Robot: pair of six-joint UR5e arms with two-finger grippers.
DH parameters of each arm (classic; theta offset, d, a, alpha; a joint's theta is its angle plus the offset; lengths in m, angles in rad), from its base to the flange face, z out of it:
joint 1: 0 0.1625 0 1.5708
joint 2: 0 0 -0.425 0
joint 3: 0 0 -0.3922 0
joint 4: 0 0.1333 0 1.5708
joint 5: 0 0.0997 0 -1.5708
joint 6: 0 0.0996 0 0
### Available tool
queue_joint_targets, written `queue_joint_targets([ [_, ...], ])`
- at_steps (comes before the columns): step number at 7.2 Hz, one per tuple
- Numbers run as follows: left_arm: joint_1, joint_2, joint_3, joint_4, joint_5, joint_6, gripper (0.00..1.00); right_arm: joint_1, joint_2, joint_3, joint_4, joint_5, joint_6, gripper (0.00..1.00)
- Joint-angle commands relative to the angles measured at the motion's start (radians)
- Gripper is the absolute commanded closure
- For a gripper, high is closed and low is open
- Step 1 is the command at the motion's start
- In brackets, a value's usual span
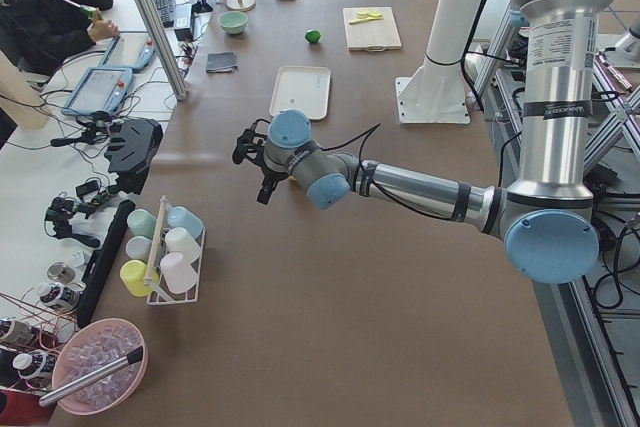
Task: Place all lemons on tray
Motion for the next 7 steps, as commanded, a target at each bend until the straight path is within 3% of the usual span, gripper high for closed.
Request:
queue_joint_targets([
  [1,0.126,-0.014,-0.001,-0.020,0.109,-0.011,0.02,-0.059,0.001,-0.002,0.087,0.005,0.085,0.00],
  [5,0.317,-0.098,0.010,-0.022,0.289,-0.171,0.02,-0.188,0.051,-0.007,0.121,-0.001,0.132,0.00],
  [7,0.364,-0.123,0.028,-0.022,0.308,-0.195,0.02,-0.237,0.090,-0.024,0.121,-0.004,0.147,0.00],
])
